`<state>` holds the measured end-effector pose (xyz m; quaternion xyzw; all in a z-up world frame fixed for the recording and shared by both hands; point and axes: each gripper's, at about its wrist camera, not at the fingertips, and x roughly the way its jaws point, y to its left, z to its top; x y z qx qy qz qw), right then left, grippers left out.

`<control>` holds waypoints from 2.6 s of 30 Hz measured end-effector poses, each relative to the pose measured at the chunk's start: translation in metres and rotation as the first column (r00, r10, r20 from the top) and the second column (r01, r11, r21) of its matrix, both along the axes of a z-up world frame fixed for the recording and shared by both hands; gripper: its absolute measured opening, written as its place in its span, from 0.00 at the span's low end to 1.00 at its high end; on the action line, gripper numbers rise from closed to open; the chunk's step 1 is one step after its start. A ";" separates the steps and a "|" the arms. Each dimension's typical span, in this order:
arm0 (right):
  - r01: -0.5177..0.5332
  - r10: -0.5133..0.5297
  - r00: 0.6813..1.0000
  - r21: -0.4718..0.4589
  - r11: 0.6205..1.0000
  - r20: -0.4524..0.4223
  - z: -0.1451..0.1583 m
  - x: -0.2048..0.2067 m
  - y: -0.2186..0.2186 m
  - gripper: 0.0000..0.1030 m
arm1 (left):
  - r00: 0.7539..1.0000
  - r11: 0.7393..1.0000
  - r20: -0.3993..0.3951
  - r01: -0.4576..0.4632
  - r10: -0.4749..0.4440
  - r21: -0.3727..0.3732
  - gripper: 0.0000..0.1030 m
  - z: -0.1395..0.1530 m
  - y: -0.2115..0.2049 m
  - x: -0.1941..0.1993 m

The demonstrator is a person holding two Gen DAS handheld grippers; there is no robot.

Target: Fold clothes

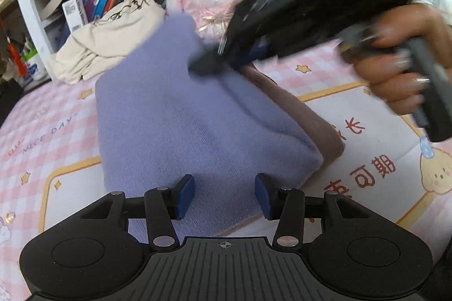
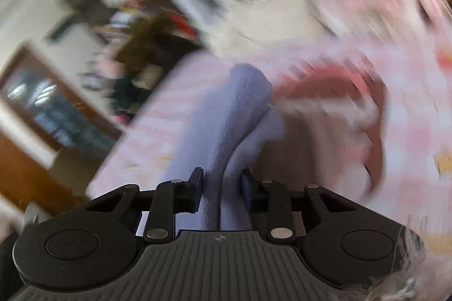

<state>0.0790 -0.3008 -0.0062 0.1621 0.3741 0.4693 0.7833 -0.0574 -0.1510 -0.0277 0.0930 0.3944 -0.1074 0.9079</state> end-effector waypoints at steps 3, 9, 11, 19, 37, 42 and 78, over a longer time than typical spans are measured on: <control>0.026 -0.033 0.998 0.128 0.991 0.049 0.014 -0.007 -0.020 0.22 | 1.000 1.000 -0.012 0.005 -0.005 -0.010 0.45 0.001 0.000 0.000; 0.192 -0.195 0.980 -0.077 0.978 -0.039 -0.002 0.010 -0.033 0.37 | 1.000 1.000 -0.026 0.009 -0.009 -0.001 0.48 0.003 -0.002 0.004; 0.178 -0.185 0.979 -0.084 0.980 -0.086 -0.009 0.011 -0.035 0.53 | 1.000 1.000 -0.029 0.002 -0.002 -0.012 0.49 0.004 -0.001 0.005; 0.191 -0.221 0.963 -0.186 0.964 -0.156 -0.034 0.016 -0.014 0.56 | 0.993 0.999 0.115 -0.020 0.025 -0.041 0.65 0.032 -0.001 -0.013; 0.101 -0.050 0.982 -0.280 0.955 0.182 0.006 -0.038 0.028 0.16 | 0.991 0.991 0.008 -0.135 0.135 0.002 0.67 0.012 0.011 0.010; 0.173 -0.152 0.985 -0.363 0.916 0.086 -0.032 -0.024 0.026 0.22 | 0.995 0.994 -0.005 -0.103 0.103 0.024 0.67 0.007 0.005 0.014; 0.288 -0.352 0.899 -0.252 0.924 -0.260 -0.039 -0.038 -0.030 0.74 | 0.909 0.801 -0.198 -0.417 0.367 -0.430 0.87 -0.003 0.121 0.017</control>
